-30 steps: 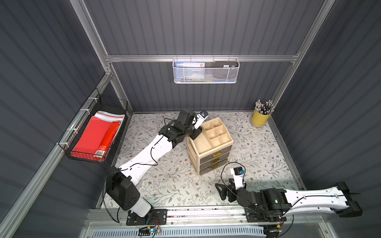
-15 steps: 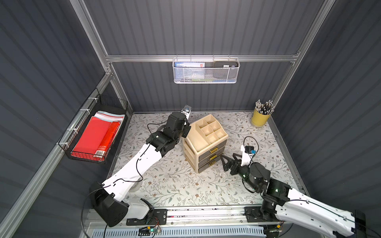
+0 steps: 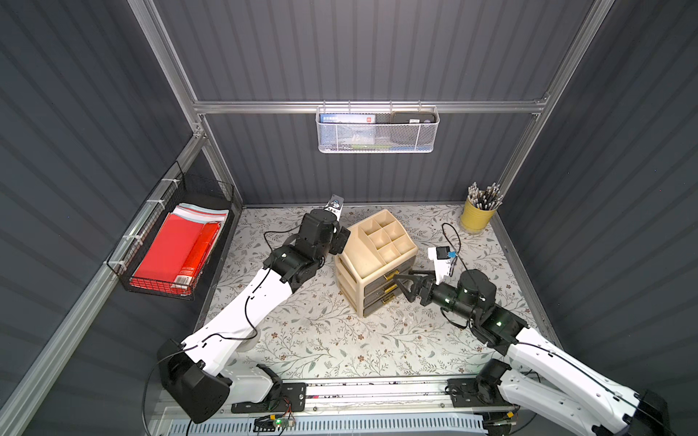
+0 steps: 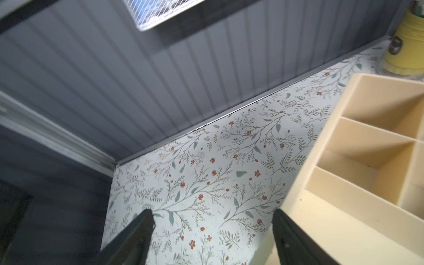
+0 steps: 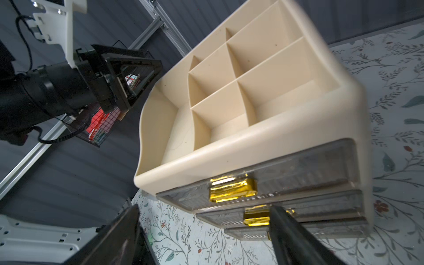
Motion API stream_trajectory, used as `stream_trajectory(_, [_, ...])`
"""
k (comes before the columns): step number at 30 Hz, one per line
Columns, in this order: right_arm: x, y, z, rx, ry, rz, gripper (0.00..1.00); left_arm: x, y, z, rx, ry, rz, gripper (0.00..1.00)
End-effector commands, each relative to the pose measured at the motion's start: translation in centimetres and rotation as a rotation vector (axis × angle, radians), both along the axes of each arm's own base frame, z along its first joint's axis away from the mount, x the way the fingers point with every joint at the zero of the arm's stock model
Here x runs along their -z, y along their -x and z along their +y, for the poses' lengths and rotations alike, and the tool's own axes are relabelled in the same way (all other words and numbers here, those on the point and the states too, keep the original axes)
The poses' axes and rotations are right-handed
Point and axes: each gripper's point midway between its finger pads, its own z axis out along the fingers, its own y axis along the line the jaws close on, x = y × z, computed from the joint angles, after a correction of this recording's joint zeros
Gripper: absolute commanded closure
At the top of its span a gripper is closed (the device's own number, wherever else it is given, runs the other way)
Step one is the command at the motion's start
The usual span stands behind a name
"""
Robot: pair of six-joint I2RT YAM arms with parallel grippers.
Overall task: Take the mice out of the drawer
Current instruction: Adjust the storage box at the center of the board.
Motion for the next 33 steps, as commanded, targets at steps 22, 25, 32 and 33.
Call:
stream_trajectory(22, [4.0,4.1,-1.1,-0.115,0.046,0.064,0.07,2.4,-3.8,-3.9,0.286,-0.047,0.181,0.34])
stream_trajectory(25, [4.3,4.0,-1.2,-0.109,0.047,0.060,0.07,0.7,-3.0,-3.8,0.304,-0.014,0.145,0.34])
stream_trajectory(32, [4.7,3.7,-1.2,-0.097,0.062,0.052,0.07,-2.7,-1.3,-1.4,0.259,0.005,0.037,0.22])
stream_trajectory(33, [4.6,3.6,-1.3,-0.091,0.066,0.047,0.07,-2.4,-1.0,-1.7,0.277,0.007,0.045,0.21])
